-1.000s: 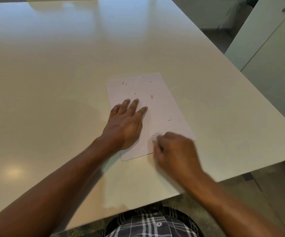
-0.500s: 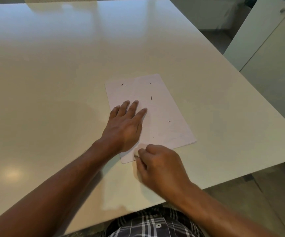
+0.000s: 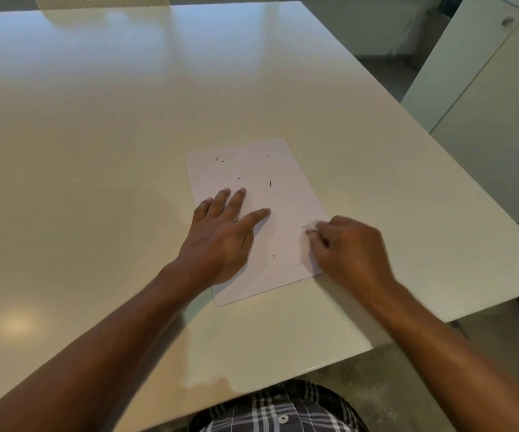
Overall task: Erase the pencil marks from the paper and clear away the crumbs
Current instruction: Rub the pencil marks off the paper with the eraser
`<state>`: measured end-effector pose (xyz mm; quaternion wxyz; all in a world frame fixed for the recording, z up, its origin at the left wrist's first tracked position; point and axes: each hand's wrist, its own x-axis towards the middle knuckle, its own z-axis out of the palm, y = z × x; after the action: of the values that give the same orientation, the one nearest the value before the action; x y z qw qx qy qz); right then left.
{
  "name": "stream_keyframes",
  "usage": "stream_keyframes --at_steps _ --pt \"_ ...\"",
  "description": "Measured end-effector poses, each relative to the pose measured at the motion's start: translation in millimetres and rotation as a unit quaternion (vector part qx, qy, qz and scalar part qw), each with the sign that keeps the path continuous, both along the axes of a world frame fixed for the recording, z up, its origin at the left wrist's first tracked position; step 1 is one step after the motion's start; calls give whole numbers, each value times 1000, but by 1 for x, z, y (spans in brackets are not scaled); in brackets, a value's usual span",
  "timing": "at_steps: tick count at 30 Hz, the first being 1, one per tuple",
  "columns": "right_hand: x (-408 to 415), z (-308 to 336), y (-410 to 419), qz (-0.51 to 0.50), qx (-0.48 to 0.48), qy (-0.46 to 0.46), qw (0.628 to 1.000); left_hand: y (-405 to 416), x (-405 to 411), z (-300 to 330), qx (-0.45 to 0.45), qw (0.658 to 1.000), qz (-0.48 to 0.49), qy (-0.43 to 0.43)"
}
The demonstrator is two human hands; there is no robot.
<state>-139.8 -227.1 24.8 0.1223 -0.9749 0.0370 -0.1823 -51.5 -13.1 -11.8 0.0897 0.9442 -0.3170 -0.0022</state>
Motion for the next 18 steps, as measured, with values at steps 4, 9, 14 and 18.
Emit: stream_keyframes --at_steps 4,9,14,18 --pt "-9 2 17 21 0 14 1000 0 0 -2 3 1000 1 -2" --pt "-10 -1 21 75 9 43 996 0 0 -1 8 1000 -1 -3" --pt "7 2 -7 -10 -14 6 1000 0 1 -3 9 1000 0 -8" --pt "-20 2 37 109 13 66 992 0 1 -3 13 1000 -2 -7"
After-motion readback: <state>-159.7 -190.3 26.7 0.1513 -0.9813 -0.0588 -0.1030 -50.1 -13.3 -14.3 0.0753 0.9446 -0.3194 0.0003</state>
